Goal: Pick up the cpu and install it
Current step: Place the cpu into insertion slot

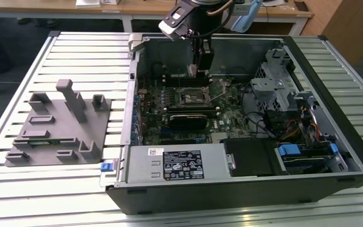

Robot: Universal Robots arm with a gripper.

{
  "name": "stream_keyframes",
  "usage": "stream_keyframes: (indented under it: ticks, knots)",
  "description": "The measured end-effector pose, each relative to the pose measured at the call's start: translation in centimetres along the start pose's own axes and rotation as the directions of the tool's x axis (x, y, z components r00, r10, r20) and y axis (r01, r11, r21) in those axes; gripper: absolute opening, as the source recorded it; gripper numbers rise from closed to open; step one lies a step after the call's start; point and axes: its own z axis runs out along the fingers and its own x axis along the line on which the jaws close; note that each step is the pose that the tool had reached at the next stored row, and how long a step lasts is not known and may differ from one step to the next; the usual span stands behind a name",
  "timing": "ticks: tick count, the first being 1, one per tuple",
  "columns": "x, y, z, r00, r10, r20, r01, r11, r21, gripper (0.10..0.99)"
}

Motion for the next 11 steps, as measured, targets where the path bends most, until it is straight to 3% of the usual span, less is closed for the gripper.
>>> stream_keyframes:
  ticks: [11]
  knots:
    - [0.01,-0.01,0.35,1.0,0.0,0.0,0.0,1.0,0.0,0.541]
